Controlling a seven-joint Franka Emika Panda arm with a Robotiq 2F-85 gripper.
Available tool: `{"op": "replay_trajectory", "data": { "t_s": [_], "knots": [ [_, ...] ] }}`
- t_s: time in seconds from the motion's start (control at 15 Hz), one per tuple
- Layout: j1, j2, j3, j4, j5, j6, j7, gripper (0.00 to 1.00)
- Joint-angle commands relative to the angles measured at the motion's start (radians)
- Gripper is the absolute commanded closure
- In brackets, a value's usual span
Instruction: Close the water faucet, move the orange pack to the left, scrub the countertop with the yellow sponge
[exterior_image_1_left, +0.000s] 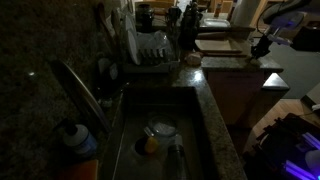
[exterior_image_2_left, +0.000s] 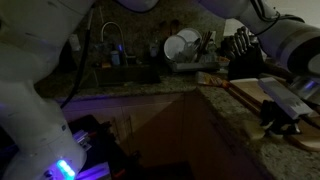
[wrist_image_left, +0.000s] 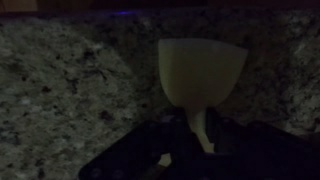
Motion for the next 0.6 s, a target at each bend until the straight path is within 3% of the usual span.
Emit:
{"op": "replay_trajectory", "data": {
  "t_s": [0.0,0.53],
  "knots": [
    [-0.026,0.022,-0.017,0.027,-0.012,-0.009,0.07,0.94],
    [0.051,0.018,-0.04,0.086,-0.138,-0.054,0.2,0.94]
  ]
}}
